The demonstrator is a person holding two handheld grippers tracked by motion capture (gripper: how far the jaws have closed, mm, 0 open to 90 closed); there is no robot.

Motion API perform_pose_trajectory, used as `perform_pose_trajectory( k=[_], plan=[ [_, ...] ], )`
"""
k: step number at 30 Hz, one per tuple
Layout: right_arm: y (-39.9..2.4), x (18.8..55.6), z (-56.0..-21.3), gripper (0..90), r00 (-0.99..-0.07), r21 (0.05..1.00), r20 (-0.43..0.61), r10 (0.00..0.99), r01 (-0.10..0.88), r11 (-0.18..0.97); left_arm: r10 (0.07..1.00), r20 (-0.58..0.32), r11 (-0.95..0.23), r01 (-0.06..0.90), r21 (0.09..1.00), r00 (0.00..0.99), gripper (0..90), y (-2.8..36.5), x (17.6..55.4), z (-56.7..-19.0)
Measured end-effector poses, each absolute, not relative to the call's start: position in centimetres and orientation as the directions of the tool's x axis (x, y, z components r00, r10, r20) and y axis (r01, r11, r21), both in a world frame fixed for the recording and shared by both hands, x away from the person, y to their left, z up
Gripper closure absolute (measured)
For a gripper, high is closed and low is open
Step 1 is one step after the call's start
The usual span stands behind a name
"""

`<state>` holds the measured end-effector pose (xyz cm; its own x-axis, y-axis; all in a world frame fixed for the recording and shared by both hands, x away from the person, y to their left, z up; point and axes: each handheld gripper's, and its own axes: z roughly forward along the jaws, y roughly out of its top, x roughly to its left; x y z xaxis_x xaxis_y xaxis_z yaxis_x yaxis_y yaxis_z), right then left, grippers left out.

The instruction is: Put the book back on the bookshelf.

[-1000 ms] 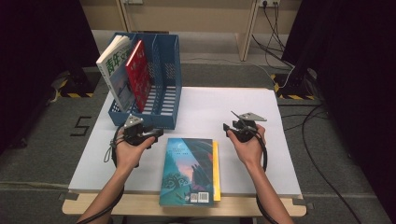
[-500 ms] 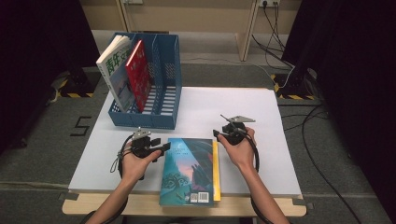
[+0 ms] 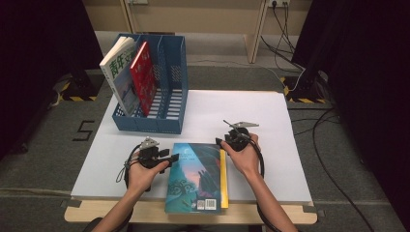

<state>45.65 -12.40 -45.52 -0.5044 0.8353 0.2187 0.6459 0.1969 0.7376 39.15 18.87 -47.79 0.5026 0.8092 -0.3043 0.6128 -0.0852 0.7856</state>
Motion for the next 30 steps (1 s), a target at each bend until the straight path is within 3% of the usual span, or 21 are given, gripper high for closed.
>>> perform_pose_trajectory(
  k=[30],
  plan=[
    [-11.5, 46.1, -46.0, 51.7, -0.503, 0.647, 0.322, 0.802, 0.735, 0.201, 0.808, -0.291, -0.122, 0.629, 0.768, 0.511, 53.7, 18.1, 38.1, -48.1]
  ],
)
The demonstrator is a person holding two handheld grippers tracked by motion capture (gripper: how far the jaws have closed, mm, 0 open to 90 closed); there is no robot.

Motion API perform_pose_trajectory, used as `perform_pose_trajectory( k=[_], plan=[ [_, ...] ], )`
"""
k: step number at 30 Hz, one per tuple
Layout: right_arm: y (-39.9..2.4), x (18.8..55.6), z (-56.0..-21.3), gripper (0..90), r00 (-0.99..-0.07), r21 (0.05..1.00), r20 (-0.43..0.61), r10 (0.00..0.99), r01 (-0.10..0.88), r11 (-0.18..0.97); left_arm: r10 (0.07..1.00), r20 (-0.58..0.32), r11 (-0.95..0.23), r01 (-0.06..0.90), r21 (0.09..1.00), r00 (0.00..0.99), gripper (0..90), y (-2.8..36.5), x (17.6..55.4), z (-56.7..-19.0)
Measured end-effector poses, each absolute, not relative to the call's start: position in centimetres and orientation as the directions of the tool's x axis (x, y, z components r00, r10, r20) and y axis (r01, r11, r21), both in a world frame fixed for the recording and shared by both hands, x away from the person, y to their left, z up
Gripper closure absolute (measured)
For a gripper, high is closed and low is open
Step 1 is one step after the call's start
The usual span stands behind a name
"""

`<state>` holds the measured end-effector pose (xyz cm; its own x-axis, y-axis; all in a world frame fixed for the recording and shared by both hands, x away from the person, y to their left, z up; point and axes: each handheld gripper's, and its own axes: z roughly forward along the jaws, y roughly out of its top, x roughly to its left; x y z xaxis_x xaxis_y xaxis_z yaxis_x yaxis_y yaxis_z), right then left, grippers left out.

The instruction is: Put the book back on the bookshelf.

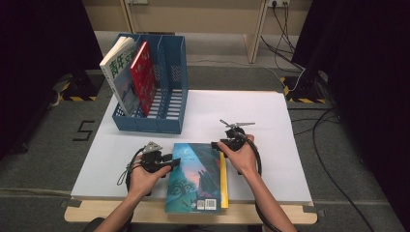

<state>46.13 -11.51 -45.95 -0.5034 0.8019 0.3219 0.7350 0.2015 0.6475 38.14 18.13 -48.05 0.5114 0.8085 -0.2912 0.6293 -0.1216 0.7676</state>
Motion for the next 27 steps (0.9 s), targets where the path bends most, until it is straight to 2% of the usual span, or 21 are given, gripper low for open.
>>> perform_pose_trajectory(
  k=[23, 27],
  plan=[
    [-11.5, 47.3, -46.6, 47.0, -0.472, 0.569, 0.428, 0.771, 0.803, 0.175, 0.82, -0.268, -0.129, 0.619, 0.774, 0.506, 55.3, 17.9, 37.8, -48.1],
    [-11.5, 47.4, -46.5, 49.0, -0.458, 0.556, 0.44, 0.772, 0.814, 0.166, 0.82, -0.263, -0.132, 0.616, 0.777, 0.508, 55.5, 17.9, 37.8, -48.1]
  ],
)
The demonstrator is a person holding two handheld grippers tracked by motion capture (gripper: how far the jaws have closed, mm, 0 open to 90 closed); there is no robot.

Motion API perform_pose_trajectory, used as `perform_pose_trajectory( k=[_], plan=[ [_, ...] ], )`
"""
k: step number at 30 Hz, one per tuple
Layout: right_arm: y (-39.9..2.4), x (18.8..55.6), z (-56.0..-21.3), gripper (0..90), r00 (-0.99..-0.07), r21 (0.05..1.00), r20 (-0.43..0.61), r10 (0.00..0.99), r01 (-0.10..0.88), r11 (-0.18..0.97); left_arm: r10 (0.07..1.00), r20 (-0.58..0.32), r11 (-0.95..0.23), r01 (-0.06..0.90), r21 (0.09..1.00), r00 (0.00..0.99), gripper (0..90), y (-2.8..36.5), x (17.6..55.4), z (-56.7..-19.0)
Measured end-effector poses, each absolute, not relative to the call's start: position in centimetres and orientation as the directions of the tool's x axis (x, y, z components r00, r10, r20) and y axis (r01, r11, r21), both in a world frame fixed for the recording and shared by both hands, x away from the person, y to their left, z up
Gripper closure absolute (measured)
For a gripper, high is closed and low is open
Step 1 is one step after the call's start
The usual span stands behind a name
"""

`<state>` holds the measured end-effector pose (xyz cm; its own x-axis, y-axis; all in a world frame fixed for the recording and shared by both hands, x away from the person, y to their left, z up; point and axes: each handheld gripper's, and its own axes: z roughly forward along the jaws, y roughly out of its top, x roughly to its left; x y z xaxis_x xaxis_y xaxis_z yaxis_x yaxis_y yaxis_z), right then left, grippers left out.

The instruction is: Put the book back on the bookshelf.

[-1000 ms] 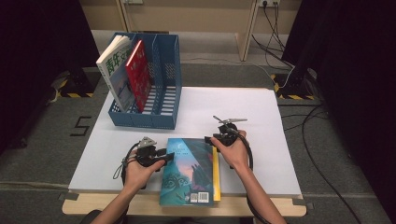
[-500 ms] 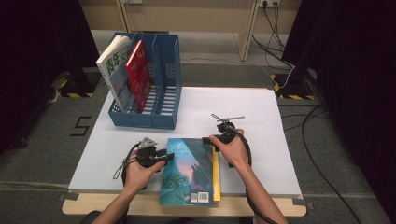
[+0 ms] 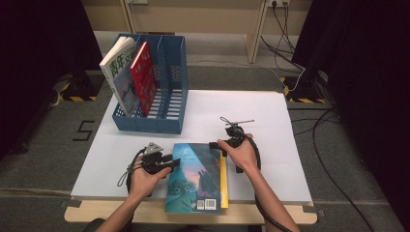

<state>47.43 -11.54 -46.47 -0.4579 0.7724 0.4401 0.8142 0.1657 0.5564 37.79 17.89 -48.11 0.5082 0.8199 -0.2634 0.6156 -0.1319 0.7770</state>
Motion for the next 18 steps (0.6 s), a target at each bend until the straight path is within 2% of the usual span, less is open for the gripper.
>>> perform_pose_trajectory(
  k=[5, 7, 8, 9, 18],
  plan=[
    [-11.7, 47.3, -45.9, 54.4, -0.436, 0.559, 0.455, 0.777, 0.818, 0.131, 0.823, -0.247, -0.146, 0.611, 0.778, 0.511, 56.6, 17.9, 37.7, -48.1],
    [-11.8, 47.2, -45.6, 54.5, -0.439, 0.57, 0.464, 0.769, 0.813, 0.12, 0.816, -0.25, -0.15, 0.609, 0.779, 0.521, 57.9, 17.9, 37.6, -48.2],
    [-11.9, 47.1, -45.3, 54.5, -0.438, 0.569, 0.473, 0.764, 0.814, 0.114, 0.816, -0.245, -0.156, 0.607, 0.78, 0.524, 62.5, 17.9, 37.5, -48.2],
    [-11.9, 47.1, -45.2, 54.5, -0.442, 0.574, 0.478, 0.759, 0.811, 0.111, 0.818, -0.231, -0.166, 0.601, 0.782, 0.527, 63.0, 17.8, 37.5, -48.1],
    [-12.0, 47.0, -45.9, 52.4, -0.413, 0.53, 0.506, 0.757, 0.842, 0.105, 0.822, -0.222, -0.174, 0.602, 0.779, 0.525, 63.0, 17.9, 37.5, -48.0]
  ],
)
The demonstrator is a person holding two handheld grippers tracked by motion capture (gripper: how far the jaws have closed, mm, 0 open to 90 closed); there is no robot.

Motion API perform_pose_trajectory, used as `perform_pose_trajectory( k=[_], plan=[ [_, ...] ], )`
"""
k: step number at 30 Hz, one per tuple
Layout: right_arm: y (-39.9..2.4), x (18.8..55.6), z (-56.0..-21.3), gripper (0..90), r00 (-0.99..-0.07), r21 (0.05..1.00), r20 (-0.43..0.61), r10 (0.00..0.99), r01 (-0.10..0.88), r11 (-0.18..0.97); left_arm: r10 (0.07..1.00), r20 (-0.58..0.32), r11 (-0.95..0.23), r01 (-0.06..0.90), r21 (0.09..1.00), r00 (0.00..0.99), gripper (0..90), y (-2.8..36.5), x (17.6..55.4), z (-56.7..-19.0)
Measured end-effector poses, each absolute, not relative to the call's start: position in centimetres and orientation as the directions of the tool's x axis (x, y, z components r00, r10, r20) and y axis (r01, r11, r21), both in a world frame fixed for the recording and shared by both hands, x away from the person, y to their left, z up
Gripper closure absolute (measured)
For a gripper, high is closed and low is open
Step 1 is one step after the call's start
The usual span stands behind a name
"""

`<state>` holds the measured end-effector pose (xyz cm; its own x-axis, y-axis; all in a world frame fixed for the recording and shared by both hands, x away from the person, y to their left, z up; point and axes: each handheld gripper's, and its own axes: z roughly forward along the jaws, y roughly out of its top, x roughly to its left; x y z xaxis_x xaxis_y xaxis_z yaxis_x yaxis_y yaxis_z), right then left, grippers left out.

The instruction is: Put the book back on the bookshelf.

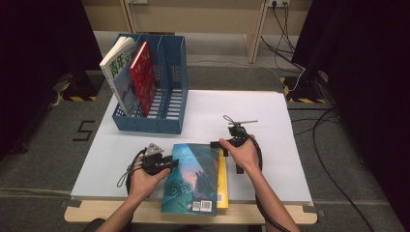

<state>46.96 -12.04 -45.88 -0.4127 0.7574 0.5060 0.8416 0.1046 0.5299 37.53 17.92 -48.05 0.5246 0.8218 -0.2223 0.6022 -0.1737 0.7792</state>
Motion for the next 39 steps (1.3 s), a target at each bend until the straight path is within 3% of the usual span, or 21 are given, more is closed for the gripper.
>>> perform_pose_trajectory(
  k=[39],
  plan=[
    [-12.48, 46.49, -46.28, 50.3, -0.348, 0.425, 0.576, 0.74, 0.9, 0.093, 0.826, -0.241, -0.144, 0.605, 0.783, 0.509, 62.8, 18.07, 37.32, -48.3]
  ],
)
